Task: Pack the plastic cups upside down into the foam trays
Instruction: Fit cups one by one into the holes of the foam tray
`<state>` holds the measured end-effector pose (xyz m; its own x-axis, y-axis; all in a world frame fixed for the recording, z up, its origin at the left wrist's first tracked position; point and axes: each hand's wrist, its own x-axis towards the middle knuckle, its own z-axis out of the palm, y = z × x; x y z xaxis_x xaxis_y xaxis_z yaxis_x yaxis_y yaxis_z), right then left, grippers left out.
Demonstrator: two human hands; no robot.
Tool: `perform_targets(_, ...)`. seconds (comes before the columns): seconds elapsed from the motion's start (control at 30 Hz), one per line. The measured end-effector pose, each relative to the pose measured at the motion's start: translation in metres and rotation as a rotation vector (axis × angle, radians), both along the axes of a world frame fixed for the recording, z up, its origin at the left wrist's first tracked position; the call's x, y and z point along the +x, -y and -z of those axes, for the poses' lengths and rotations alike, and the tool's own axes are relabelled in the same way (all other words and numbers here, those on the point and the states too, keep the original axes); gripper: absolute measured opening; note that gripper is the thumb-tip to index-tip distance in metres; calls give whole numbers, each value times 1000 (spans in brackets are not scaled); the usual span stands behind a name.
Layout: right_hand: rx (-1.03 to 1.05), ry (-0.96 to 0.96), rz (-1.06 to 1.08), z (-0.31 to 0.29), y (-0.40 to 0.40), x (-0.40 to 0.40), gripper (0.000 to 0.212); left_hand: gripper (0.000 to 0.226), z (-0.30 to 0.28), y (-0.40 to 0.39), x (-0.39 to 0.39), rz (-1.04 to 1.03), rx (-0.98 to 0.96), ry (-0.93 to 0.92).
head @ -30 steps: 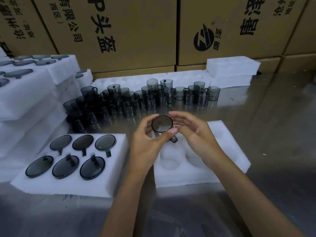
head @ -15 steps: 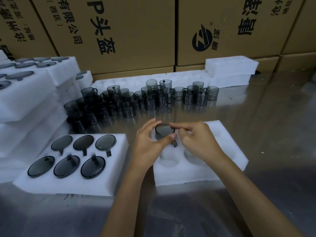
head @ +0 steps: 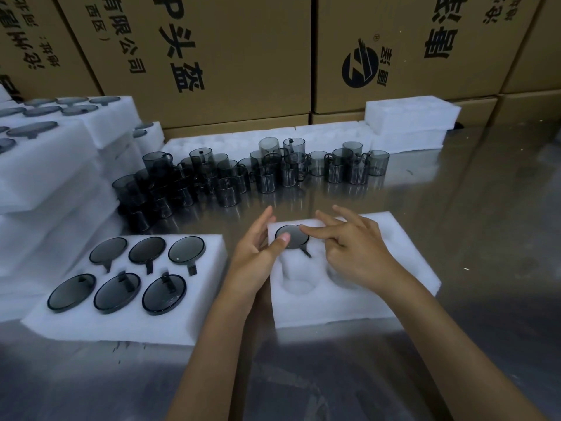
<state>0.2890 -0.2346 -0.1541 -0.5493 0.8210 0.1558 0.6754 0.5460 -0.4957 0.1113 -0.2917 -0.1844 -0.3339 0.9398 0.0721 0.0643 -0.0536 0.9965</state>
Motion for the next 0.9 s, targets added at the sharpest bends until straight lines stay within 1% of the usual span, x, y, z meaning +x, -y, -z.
perform_targets(0.07, -18, 1, -1, 1, -2, 0, 60, 61, 1, -1, 0, 5, -6, 22)
perform_targets(0.23, -107, -94, -10, -1, -4, 3, 60, 55, -4, -1, 0, -3, -41, 4)
perform_targets(0.33, -103, -129, -19, -3, -5, 5, 61, 47, -12, 2, 4, -61, -62, -60)
perform_targets(0.4, -78, -133, -20, -4, -4, 4, 62, 41, -24, -3, 4, -140, -43, -117)
perform_targets(0.47, -91, -176, -15, -3, -4, 5, 62, 38, -42, -20, -5, -247, -46, -244)
perform_targets(0.5, -142, -242, -10, -3, -5, 6, 61, 38, -52, -33, -14, -302, -76, -345)
perform_targets(0.57, -306, -423, 16, -3, -8, 8, 56, 43, -70, -59, -36, -389, -197, -514)
perform_targets(0.63, -395, -533, 49, -1, -12, 9, 50, 49, -79, -82, -58, -379, -380, -629)
perform_targets(0.7, -404, -544, 60, 1, -14, 9, 47, 46, -80, -98, -75, -318, -547, -769)
perform_targets(0.77, -397, -540, 47, 3, -14, 8, 46, 36, -75, -106, -84, -287, -635, -894)
perform_targets(0.83, -395, -545, 37, 2, -15, 9, 46, 31, -67, -109, -89, -291, -673, -946)
perform_targets(0.9, -394, -543, 33, 2, -16, 9, 45, 29, -60, -110, -90, -305, -677, -946)
